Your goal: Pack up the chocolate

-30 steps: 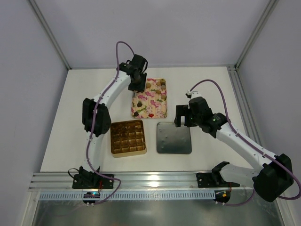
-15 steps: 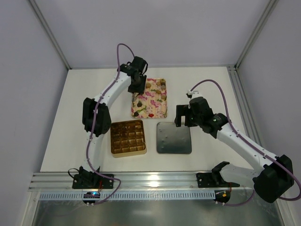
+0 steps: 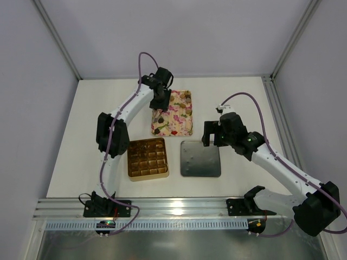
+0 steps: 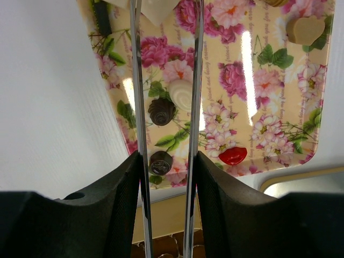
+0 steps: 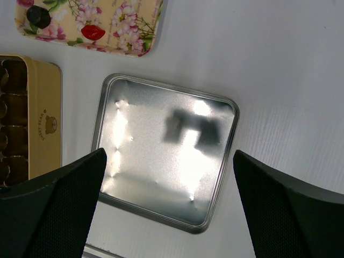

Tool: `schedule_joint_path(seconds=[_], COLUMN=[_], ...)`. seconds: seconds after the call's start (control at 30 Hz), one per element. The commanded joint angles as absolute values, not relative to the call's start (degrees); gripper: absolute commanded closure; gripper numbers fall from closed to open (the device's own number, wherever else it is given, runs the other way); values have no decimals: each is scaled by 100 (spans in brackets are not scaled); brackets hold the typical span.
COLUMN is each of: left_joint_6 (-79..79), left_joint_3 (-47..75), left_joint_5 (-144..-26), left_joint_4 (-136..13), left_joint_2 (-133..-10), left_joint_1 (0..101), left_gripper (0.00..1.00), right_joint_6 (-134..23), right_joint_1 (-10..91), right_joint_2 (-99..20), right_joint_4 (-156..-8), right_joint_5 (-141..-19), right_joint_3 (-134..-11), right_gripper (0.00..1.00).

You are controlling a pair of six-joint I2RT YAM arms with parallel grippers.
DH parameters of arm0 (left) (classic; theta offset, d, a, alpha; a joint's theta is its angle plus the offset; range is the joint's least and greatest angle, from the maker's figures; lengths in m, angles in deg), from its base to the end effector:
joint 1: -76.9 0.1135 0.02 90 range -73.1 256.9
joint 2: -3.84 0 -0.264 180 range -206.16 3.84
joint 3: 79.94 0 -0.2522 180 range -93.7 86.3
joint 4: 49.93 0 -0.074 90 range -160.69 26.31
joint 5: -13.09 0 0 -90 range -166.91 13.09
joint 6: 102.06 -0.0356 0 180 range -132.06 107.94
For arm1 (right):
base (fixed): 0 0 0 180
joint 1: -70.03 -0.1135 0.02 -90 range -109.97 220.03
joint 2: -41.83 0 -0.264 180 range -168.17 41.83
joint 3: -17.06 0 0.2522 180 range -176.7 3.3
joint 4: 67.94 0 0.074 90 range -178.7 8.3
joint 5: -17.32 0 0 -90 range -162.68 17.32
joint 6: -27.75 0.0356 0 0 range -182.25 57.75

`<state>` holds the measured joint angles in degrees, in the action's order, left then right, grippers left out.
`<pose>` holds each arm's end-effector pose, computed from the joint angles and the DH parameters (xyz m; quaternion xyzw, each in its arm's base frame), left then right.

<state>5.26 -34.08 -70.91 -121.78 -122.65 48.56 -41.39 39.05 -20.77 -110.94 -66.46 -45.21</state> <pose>0.4195 -0.2220 0.2608 0.0818 0.9700 -0.0395 0.2253 0.1994 0.1152 0.2714 -0.0595 0.9152 0.1281 0.3775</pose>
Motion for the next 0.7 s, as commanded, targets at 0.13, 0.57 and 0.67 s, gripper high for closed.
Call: schedule_joint_path(seconds=[0.13, 0.57, 0.67], left_joint_6=[464, 570, 570], left_joint_3=[-3385, -3068, -3042], left_joint_5=[-7172, -7340, -7269], left_joint_4=[-12284, -12302, -12328], left_joint_2=[-11894, -11508, -11464], left_joint_1=[4807, 4798, 4798], left_gripper=[57, 57, 57], right_joint_6=[-4107, -4028, -4002], right_joint_1=[3918, 3918, 3918], right_joint_2=[-1846, -1749, -1740], right_joint_4=[-11132, -11115, -11115], right_joint_5=[-6653, -6714, -6741], right_joint_3=[-4522, -4451, -4434], right_gripper=[0, 0, 0])
